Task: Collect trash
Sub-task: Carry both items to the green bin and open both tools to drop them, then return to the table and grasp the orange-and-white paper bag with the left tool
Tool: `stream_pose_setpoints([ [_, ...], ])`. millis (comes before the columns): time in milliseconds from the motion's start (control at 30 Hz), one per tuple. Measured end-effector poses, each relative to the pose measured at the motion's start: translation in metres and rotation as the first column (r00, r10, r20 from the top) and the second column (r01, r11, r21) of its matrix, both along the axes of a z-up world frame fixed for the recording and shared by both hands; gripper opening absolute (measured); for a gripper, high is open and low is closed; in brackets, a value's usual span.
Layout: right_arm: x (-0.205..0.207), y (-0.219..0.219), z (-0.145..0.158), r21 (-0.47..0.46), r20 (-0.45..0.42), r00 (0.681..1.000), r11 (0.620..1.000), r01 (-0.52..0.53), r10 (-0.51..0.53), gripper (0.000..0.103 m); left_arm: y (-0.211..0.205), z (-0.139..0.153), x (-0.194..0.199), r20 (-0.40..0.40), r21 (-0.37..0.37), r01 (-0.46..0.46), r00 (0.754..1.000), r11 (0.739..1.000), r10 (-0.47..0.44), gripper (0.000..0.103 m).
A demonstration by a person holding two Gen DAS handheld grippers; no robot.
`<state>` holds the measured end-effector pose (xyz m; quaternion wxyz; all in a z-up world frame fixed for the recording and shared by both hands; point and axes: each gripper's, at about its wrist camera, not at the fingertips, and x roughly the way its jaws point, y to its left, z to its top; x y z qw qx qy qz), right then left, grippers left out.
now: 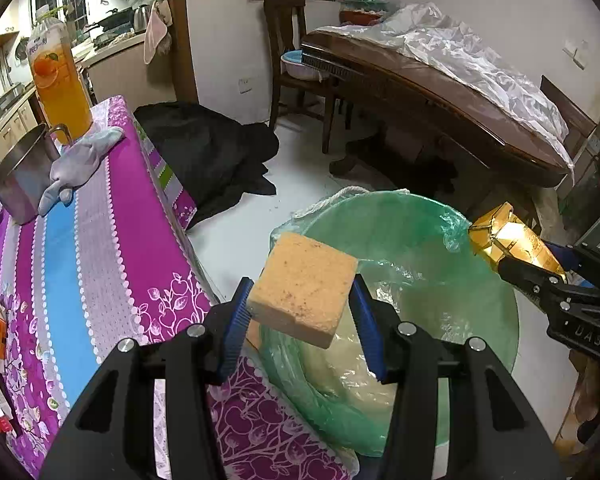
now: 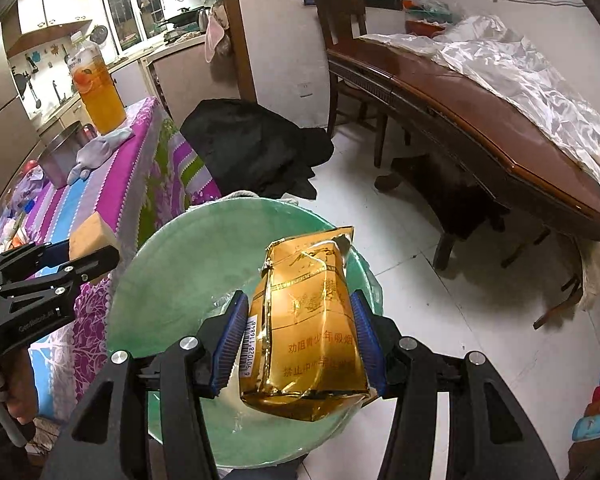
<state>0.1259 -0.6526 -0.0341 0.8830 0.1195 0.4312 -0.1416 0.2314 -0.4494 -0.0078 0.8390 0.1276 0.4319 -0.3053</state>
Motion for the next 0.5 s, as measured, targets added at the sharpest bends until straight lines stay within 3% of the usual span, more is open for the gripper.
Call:
stream_pose_setpoints([
  [67, 0.000, 0.002, 0.001, -0.002, 0.003, 1.000, 1.000, -0.002, 0.002, 0.056, 0.000, 0.001, 0.000, 0.005, 0.002, -0.003, 1.000, 1.000, 0.003, 0.047],
  [133, -0.001, 0.003, 0.002, -0.004, 0.012, 1.000, 1.000, -0.001, 0.001, 0.071, -0.001, 0.000, -0.001, 0.006, 0.006, -0.002, 1.000, 1.000, 0.002, 0.048],
  [167, -0.002, 0.003, 0.003, 0.000, 0.016, 1.000, 1.000, 0.001, -0.001, 0.074, -0.001, 0.000, -0.001, 0.008, 0.008, -0.002, 1.000, 1.000, 0.002, 0.052],
  [400, -0.009, 0.004, 0.008, 0.003, 0.039, 0.999, 1.000, 0.007, -0.007, 0.075, -0.001, 0.001, -0.004, 0.033, 0.012, 0.001, 0.999, 1.000, -0.002, 0.072],
  [500, -0.011, 0.004, 0.011, 0.000, 0.047, 0.999, 1.000, 0.011, -0.011, 0.075, 0.000, 0.003, -0.005, 0.040, 0.006, 0.004, 0.999, 1.000, -0.004, 0.075],
])
